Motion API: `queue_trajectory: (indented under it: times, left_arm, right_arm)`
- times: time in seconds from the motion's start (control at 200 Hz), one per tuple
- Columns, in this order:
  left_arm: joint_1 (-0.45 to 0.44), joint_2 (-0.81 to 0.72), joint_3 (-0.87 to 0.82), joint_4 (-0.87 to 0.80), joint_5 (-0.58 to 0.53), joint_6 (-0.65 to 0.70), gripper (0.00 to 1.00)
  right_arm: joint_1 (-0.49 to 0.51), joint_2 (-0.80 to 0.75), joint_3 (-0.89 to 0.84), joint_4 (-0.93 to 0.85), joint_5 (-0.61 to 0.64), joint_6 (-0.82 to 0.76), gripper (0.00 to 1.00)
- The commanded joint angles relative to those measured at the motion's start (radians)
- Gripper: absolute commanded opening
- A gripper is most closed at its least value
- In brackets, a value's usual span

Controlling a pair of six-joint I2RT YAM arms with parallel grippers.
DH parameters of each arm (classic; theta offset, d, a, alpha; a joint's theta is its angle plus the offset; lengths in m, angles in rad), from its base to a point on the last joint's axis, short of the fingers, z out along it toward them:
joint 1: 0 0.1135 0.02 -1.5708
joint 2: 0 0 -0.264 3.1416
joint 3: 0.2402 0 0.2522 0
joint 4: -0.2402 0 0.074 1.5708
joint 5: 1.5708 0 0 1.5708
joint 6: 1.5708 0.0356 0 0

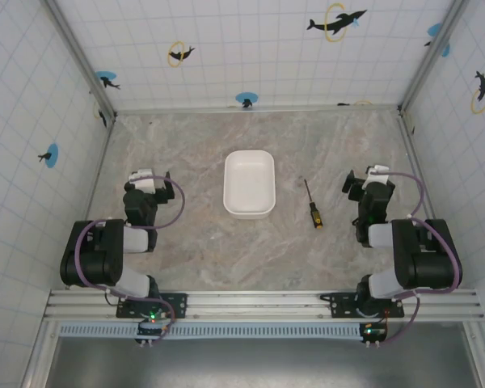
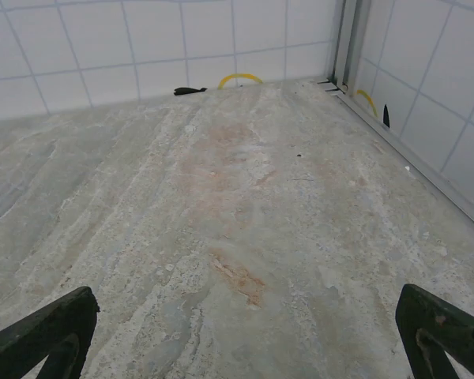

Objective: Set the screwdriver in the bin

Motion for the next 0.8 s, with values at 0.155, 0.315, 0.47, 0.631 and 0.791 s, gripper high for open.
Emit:
queue_trajectory:
  times: [0.155,0.315,0.47,0.631,0.791]
  left_arm:
    - [-0.004,0.012,0.005,0.029,-0.007,0.019,0.98]
    - [-0.004,0.012,0.005,0.029,-0.007,0.019,0.98]
    - [-0.004,0.012,0.006,0.029,-0.007,0.018,0.98]
    - [-0.003,0.011,0.005,0.029,-0.007,0.018,0.98]
    - [-0.004,-0.009,0.02,-0.007,0.031,0.035,0.98]
  right_arm:
    - [0.001,0.008,0.03,0.023,0.006,-0.004,1.0]
    - [0.001,0.008,0.03,0.024,0.005,-0.004,0.99]
    - [0.001,0.002,0.032,0.018,-0.013,-0.013,1.0]
    - [0.004,-0.03,0.059,-0.053,0.002,-0.009,1.0]
    - [0.013,-0.142,0.089,-0.21,0.017,-0.008,1.0]
